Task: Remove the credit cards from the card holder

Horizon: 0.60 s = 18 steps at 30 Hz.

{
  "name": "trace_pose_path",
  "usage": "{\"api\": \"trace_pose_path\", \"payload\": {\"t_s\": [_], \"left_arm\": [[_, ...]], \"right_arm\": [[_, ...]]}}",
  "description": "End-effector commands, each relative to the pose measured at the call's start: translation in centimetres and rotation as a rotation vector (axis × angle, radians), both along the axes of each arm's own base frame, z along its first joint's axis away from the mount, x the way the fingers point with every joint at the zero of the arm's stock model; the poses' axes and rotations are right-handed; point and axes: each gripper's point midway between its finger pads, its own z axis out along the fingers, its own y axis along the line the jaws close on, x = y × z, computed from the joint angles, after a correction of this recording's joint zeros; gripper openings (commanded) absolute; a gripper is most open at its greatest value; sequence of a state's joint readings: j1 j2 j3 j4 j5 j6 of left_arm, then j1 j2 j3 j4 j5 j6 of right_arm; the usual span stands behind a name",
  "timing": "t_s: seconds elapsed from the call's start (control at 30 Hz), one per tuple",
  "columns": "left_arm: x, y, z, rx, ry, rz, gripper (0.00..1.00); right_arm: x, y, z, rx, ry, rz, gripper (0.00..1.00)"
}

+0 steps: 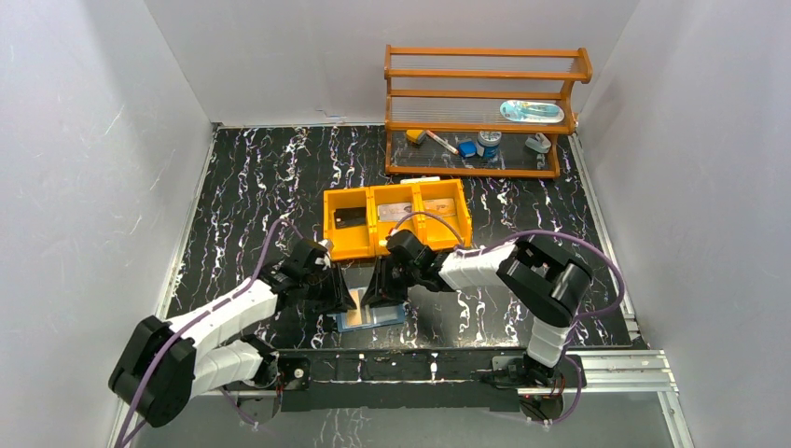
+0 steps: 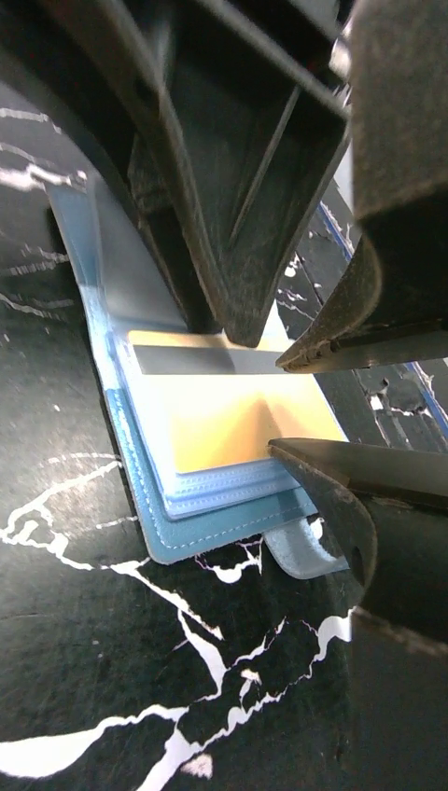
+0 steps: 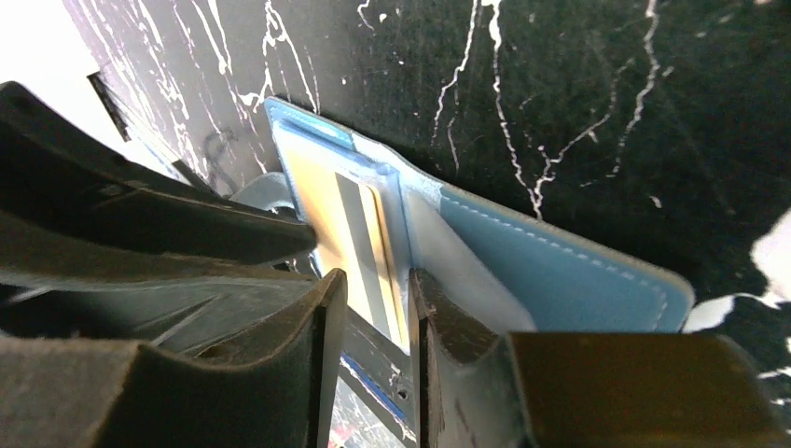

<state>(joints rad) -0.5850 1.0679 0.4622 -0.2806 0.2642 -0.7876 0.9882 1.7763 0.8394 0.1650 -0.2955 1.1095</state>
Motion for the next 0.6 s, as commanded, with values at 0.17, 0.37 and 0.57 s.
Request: {"api": "trace_pose_path", "payload": {"t_s": [0.17,0.37,0.57], "left_arm": [[-1.9,0.4,-2.1,0.013,0.086,-0.019,0.25],[-2.1,0.2,-2.4,-0.001,0.092,-0.023,0.21],[-1.3,0.7,-1.3,0.018,0.030,-0.002,0.21]], "right_arm": [[-1.1,0.2,-1.0,0.050,0.047,0.016,0.24],[-1.0,1.1,0.9,0.141,0.020,0.031,0.02],[-0.3,-0.8,0.1,0.052,-0.009,-0.028,0.00]]}}
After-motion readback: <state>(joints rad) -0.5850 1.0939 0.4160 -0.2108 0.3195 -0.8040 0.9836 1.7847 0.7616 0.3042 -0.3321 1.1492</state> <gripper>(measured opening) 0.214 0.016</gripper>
